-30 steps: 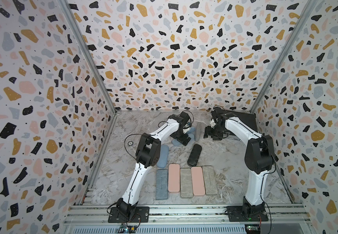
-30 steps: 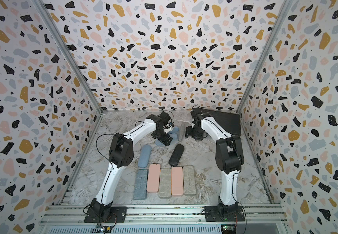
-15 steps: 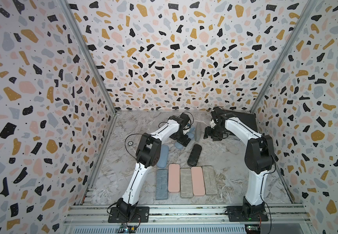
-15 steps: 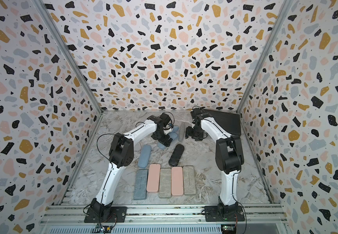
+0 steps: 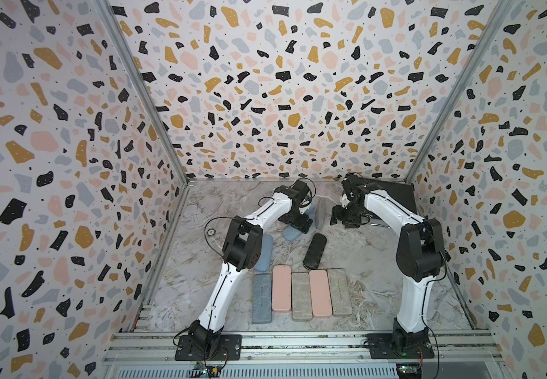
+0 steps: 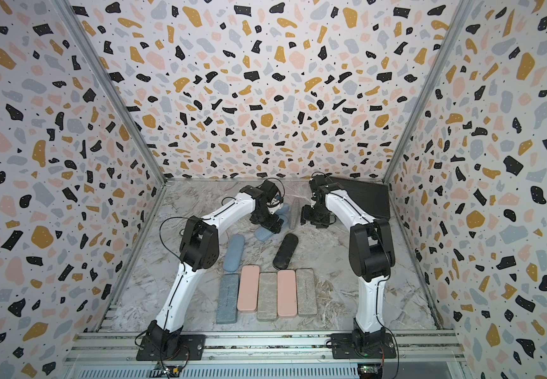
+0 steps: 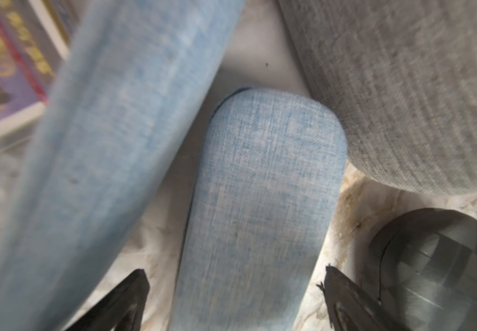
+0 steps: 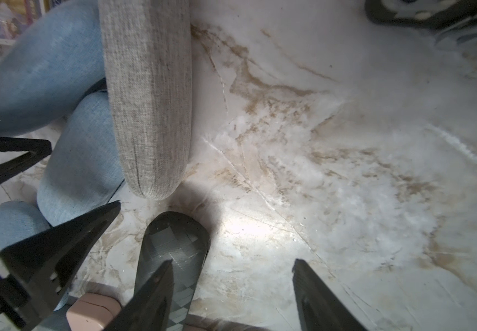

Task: Close the glasses case
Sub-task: Move the glasses case to the center of the board.

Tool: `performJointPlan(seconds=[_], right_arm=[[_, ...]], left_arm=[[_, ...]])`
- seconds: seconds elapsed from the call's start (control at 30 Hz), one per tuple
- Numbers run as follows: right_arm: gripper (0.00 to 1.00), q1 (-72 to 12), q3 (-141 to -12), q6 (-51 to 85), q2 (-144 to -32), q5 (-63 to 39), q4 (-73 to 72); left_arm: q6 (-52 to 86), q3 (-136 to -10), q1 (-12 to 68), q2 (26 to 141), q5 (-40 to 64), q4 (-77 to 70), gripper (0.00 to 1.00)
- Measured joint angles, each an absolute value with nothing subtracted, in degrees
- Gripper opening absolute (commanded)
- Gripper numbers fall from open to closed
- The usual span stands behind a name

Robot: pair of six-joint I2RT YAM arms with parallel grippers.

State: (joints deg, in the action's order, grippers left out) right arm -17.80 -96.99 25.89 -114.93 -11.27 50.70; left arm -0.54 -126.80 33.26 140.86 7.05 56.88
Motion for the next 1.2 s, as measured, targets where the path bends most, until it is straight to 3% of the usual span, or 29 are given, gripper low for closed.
performJointPlan(seconds=[0.13, 0.33, 0.7, 1.2], right_arm=[[0.68, -17.5, -97.0, 25.7, -114.9, -11.2, 50.7], [0.67, -17.5, -95.9, 25.6, -114.5, -11.2, 50.5], [0.67, -17.3, -94.5, 25.5, -113.1, -11.2, 50.3], [0.67, -17.3, -88.9, 25.6, -107.1, -12.5, 48.8]], left_arm=[[-0.1, -126.8, 33.4, 141.0, 7.3, 56.8, 0.85], [0.9, -126.8, 33.5, 141.0, 7.6, 56.5, 0.58], [3.4, -125.4, 33.5, 140.1, 6.3, 55.7, 0.49], [14.1, -102.3, 33.5, 126.2, 3.7, 50.7, 0.40]])
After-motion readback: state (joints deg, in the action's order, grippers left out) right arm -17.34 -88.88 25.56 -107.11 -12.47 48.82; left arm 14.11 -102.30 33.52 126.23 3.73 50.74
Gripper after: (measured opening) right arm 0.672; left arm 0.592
